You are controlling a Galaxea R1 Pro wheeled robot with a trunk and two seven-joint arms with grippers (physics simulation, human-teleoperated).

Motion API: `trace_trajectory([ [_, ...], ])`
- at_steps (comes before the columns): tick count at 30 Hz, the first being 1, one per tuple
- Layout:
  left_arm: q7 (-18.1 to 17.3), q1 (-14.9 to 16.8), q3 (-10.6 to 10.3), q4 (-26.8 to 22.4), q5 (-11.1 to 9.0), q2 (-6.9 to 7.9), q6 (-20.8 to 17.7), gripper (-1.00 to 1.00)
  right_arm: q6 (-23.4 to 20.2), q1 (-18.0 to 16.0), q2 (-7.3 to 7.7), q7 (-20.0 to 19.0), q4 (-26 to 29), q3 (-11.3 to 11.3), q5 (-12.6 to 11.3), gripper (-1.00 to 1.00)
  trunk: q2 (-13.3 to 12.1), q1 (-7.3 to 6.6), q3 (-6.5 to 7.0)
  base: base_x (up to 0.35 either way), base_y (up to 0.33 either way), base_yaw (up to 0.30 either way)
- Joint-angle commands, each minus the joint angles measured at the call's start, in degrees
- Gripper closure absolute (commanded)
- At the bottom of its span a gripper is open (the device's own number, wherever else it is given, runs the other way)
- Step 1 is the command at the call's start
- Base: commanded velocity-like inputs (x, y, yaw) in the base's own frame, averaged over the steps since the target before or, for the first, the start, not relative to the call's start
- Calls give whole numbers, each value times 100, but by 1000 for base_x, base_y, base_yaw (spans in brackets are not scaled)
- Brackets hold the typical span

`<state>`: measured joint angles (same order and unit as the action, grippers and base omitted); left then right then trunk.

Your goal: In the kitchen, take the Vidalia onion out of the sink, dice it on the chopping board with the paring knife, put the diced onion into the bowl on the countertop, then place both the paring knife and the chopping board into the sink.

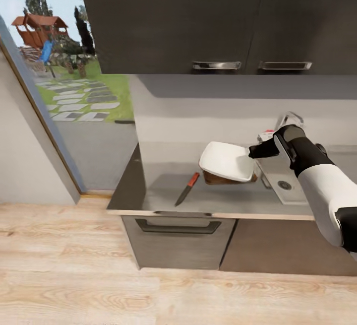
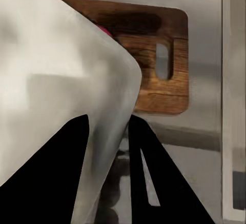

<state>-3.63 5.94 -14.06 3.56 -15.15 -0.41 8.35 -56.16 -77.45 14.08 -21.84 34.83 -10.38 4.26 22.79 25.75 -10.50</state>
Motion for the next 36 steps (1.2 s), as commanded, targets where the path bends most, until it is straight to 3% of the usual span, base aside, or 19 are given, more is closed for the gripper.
trace_trajectory([
  [1, -32, 13, -44, 30, -60, -3, 44, -100, -18, -7, 7, -40, 5, -26, 31, 100, 13, 3, -15, 0, 288, 216],
  [15, -32, 13, -44, 30, -63, -3, 44, -100, -18, -7, 7, -40, -1, -26, 31, 100, 13, 3, -69, 0, 288, 218],
  [23, -32, 13, -44, 30, -67, -2, 44, -100, -18, -7, 7, -40, -5, -26, 30, 100, 13, 3, -77, 52, 279, 48],
  [32, -24, 13, -44, 30, -66, 6, 44, -100, -9, -7, 5, -17, -90, -26, 29, 100, 13, 3, -77, 163, 69, 1],
  [36, -24, 13, -44, 30, -66, 6, 44, -100, 15, -7, -8, 189, -251, -26, 18, 100, 13, 3, -77, 179, 2, 0],
])
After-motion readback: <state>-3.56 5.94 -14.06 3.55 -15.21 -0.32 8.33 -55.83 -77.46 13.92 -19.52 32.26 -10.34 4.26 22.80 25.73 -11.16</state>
